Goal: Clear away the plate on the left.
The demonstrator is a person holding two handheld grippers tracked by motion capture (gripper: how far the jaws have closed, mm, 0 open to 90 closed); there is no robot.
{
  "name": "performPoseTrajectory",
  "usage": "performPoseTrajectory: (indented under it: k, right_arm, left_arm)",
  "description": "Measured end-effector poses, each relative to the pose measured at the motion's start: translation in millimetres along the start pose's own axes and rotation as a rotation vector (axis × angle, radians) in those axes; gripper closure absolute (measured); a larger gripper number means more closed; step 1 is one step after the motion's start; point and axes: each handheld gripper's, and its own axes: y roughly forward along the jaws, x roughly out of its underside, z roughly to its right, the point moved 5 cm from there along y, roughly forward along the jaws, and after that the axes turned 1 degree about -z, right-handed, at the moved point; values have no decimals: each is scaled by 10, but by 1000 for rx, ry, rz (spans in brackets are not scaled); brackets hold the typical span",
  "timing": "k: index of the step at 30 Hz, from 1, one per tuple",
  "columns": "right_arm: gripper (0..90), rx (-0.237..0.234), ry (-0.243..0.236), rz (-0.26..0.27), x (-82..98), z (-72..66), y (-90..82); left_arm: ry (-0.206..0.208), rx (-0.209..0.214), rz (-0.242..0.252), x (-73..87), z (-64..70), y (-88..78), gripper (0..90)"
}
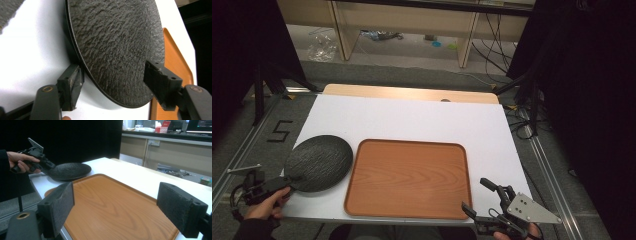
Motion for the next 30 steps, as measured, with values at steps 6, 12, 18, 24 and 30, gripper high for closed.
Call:
performPoseTrajectory:
  k: [6,12,18,24,30]
  right_arm:
    - [158,-6,-8,5,0,0,11]
    - [159,-7,-14,15,-4,1,19]
    - [158,-12,-15,13,-6,-5,22]
    - [158,-28,-10,8,-4,-19,32]
    - [158,-38,-11,-10,3,-36,35]
  left_arm:
    - [-46,40,2,17,-17,29,415]
    - [-121,84,26,25,-77,37,498]
    - [-193,126,35,31,-114,60,555]
    - [-241,152,45,32,-140,111,608]
    - [-284,168,53,29,-179,150,667]
